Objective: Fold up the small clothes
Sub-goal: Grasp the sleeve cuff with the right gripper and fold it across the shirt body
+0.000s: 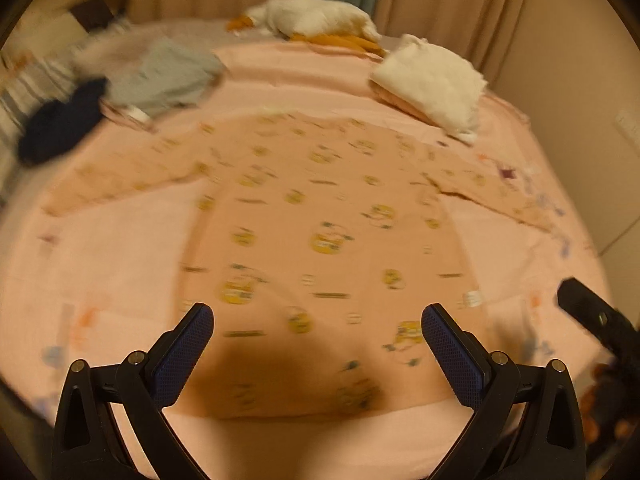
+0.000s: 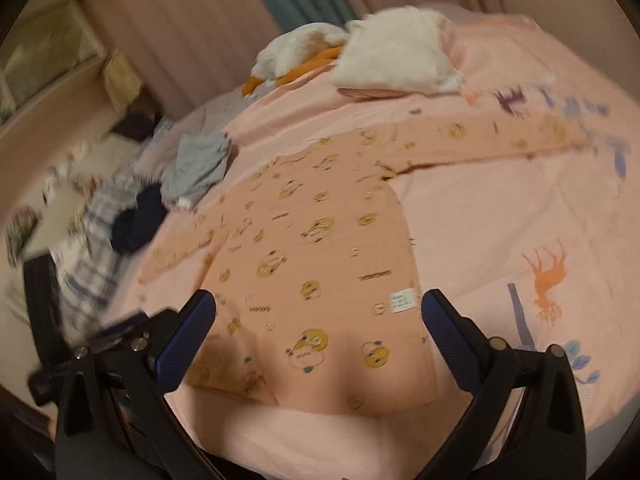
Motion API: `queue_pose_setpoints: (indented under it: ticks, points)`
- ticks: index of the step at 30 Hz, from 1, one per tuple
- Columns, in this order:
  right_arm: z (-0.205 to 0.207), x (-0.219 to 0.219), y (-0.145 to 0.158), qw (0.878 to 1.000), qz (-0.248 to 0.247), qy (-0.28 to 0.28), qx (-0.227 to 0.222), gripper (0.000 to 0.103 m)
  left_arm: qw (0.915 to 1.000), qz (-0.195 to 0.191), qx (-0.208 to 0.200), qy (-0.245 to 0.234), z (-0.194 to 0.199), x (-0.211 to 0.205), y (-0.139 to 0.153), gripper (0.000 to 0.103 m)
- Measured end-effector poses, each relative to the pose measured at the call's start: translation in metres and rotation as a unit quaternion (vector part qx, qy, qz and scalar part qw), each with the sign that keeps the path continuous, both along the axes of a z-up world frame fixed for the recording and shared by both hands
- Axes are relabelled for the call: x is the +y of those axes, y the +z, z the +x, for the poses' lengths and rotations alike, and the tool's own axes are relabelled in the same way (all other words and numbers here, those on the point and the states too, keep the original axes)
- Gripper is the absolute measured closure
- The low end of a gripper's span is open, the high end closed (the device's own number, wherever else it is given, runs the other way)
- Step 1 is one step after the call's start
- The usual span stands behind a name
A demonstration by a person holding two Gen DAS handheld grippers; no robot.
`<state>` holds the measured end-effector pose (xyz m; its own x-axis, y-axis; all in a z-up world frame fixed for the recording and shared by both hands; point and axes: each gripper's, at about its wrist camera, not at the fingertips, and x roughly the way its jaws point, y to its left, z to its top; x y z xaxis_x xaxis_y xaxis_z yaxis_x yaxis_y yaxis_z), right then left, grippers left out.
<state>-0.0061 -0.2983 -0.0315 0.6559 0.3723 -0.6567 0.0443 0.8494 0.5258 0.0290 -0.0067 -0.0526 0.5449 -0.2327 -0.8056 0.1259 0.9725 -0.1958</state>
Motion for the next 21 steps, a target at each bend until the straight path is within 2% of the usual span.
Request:
queue_pose_setpoints:
  ticks: [2, 4, 9, 13, 18, 20, 21]
  points:
    - [0.007, -0.029, -0.017, 0.999, 0.022, -0.042, 0.013, 0.001, 0.9997, -0.018, 0.017, -0.003, 0.015, -0.003, -0.013, 0.000]
    - [0.015, -0.067, -0.038, 0.994, 0.045, -0.093, 0.027, 0.002, 0.9995, -0.016, 0.028, 0.002, 0.028, -0.008, -0.021, 0.000]
    - [0.034, -0.155, -0.078, 0.973, 0.113, -0.197, 0.039, 0.011, 0.9990, -0.035, 0.027, 0.007, 0.059, -0.016, -0.031, 0.000]
    - [0.059, -0.193, -0.091, 0.960, 0.148, -0.237, 0.034, 0.021, 0.9974, -0.063, 0.031, 0.016, 0.088, -0.018, -0.035, 0.000]
    - [0.093, -0.235, -0.108, 0.941, 0.174, -0.290, 0.017, 0.032, 0.9968, -0.066, 0.039, 0.025, 0.120, -0.023, -0.041, 0.000]
    - [0.103, -0.252, -0.116, 0.929, 0.195, -0.313, 0.008, 0.045, 0.9967, -0.065, 0.041, 0.025, 0.129, -0.024, -0.043, 0.000]
    - [0.107, -0.260, -0.119, 0.924, 0.205, -0.322, 0.002, 0.049, 0.9968, -0.063, 0.042, 0.026, 0.133, -0.024, -0.044, 0.000]
